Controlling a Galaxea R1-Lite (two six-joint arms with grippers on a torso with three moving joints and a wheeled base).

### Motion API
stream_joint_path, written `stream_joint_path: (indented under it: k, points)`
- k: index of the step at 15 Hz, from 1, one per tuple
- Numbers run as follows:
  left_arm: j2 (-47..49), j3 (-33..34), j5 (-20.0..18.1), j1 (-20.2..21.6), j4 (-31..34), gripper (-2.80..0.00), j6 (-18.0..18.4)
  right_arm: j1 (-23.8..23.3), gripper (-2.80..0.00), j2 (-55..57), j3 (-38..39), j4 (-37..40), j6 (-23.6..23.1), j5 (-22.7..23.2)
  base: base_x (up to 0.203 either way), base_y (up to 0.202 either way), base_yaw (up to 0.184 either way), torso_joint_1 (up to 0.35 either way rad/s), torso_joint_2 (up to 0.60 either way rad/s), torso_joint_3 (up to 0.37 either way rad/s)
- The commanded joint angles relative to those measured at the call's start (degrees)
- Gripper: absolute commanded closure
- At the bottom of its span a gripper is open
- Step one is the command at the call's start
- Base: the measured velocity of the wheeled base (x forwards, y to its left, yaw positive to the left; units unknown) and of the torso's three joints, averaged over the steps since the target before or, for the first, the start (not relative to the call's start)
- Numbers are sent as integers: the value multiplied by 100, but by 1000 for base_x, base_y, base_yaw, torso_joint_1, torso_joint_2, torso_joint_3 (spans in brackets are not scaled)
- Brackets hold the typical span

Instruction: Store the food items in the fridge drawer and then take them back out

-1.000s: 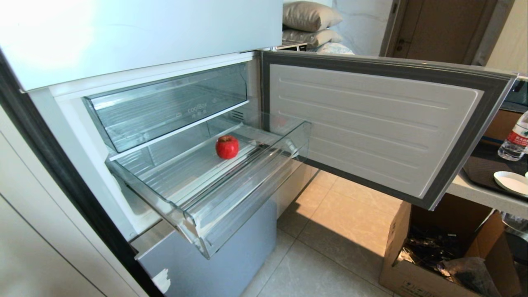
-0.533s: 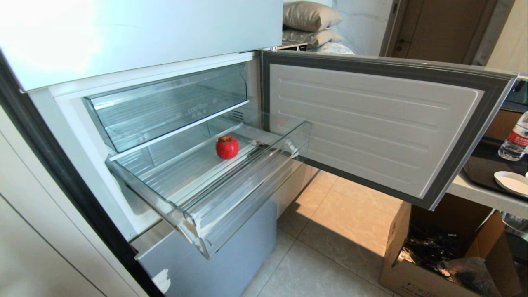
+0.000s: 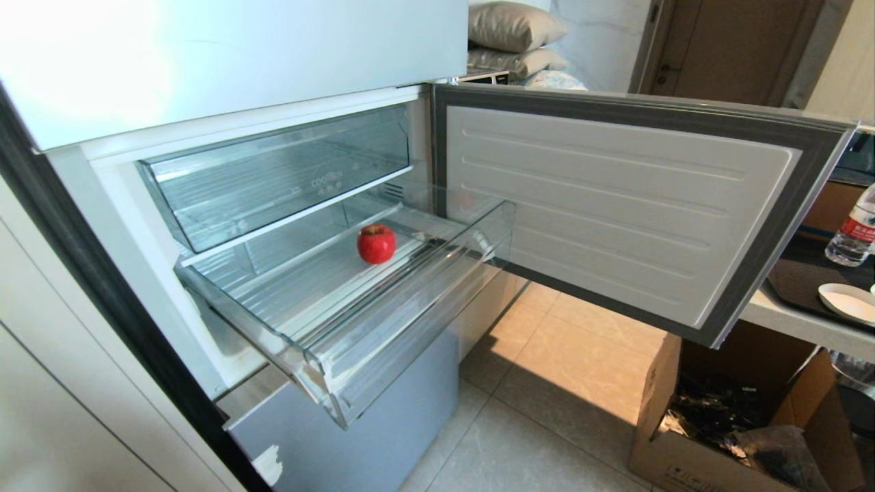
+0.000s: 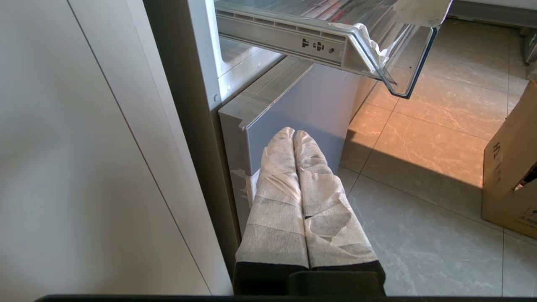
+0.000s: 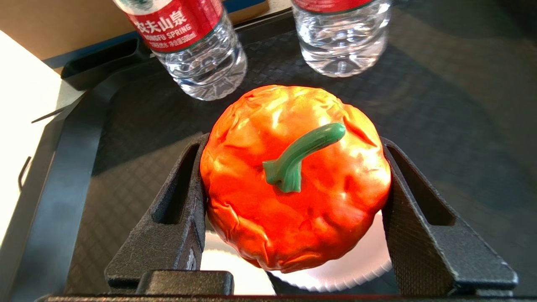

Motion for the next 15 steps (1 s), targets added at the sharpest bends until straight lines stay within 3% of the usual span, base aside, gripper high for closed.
stream_joint_path:
  k: [1,6,7,8,15]
  points:
    - [1,0,1,2,-1,0,0,19,0,197,-147,-8,6,4,0,0,0,0,0,0]
    - [1,0,1,3,-1,0,0,20,0,313,-162,-16,4,4,0,0,0,0,0,0]
    - [1,0,1,3,-1,0,0,22,-219,314,-162,-16,6,4,0,0,0,0,0,0]
    - [1,0,1,-5,-1,0,0,29,-280,314,-153,-16,6,4,0,0,0,0,0,0]
    - [1,0,1,3,-1,0,0,37,-280,242,-145,-7,12,4,0,0,0,0,0,0]
